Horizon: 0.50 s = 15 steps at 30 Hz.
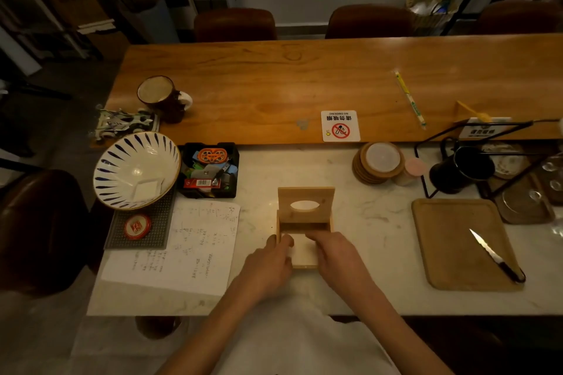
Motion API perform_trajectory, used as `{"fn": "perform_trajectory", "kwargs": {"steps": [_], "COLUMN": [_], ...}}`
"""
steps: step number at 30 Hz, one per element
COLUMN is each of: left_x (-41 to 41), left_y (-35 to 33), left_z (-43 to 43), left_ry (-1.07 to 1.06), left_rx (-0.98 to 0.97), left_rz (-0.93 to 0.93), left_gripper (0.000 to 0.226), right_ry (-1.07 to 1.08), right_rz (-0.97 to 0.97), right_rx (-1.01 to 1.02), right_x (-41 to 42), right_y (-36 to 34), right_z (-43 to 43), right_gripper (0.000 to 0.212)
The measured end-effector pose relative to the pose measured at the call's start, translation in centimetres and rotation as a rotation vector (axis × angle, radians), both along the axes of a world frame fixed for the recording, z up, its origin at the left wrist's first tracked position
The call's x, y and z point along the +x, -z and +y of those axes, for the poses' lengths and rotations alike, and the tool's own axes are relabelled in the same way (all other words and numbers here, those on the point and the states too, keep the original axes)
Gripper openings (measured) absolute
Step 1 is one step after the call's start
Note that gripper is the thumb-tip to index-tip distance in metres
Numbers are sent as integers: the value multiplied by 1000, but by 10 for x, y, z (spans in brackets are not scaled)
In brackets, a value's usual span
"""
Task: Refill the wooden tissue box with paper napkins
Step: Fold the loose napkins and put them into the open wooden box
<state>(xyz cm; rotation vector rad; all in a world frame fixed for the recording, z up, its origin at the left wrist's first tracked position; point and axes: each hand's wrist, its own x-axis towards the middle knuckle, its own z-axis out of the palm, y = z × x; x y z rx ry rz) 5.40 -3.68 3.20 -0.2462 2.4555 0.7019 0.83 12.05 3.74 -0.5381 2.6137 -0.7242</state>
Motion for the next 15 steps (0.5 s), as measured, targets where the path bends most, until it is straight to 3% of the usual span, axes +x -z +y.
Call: {"fn": "perform_trajectory", "kwargs": {"steps": [2,5,10,15], "left_x": [-19,-39,-32,-26], "left_y": [4,19,39,38], "left_z": [3,9,11,8], "left_ry": [91,104,43,31], "left_rx": [-133,-307,-356,-293], "left_rz": [-116,-168,-131,-34], "left_gripper": [44,39,22,28], "right_ry": [-197,-355,-330,-348], "right_rz": [-85,-90,-109,-80], "right_rx": [251,506,574,540], "right_x": [-11,-21,-25,-23], "right_y": [14,33,35,39], "right_z": [-24,-49,-56,-47], "right_gripper": [36,41,42,42]}}
